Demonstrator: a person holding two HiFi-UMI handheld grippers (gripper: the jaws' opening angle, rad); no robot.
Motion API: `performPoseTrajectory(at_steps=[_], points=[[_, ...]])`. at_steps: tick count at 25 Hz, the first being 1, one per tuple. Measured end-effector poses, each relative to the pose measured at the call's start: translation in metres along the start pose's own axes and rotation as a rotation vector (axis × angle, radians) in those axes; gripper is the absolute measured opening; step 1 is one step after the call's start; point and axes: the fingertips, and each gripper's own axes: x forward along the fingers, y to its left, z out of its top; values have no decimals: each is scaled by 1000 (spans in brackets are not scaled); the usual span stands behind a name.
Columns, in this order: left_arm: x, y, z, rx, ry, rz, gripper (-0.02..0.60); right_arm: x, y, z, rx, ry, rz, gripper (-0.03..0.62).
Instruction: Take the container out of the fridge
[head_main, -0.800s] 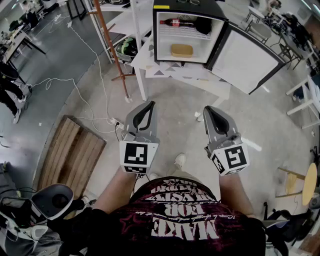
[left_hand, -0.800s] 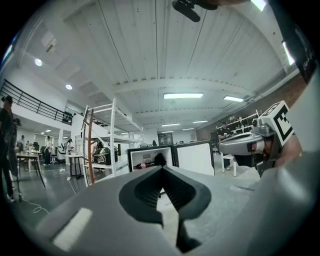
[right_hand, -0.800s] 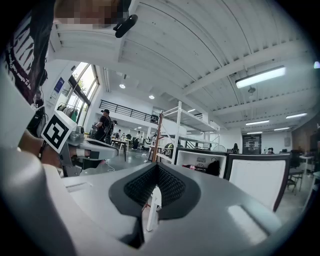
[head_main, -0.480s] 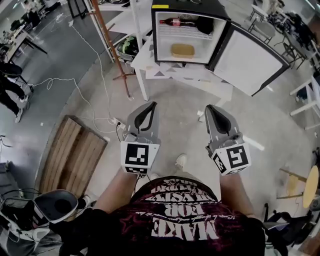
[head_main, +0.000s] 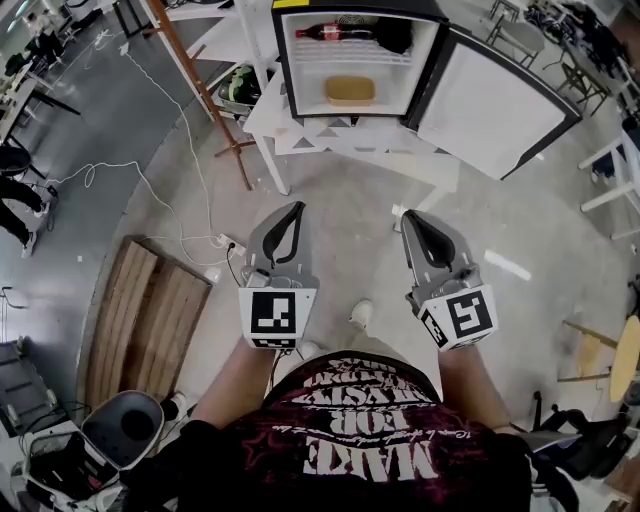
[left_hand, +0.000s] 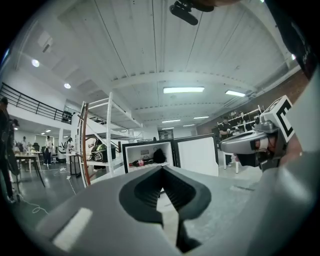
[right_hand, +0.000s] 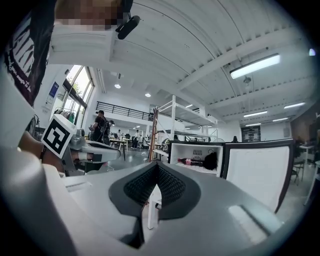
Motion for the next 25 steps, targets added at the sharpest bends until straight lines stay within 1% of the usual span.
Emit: performPoseTrajectory(at_steps=[3, 7, 12, 15, 25], points=[[13, -3, -2, -26, -1, -8, 0, 6, -10, -5, -3, 10, -2, 29], [33, 1, -1, -40, -17, 28, 0, 20, -24, -6, -11, 20, 27, 32], [58, -1, 4, 18, -29, 60, 0, 32, -46, -2, -16, 2, 45, 31], [73, -7, 8, 24, -19, 55, 0, 39, -61, -2, -11, -3, 60, 28], [121, -21, 27, -26, -30, 82, 0, 51, -107, 2, 0, -21, 136, 28]])
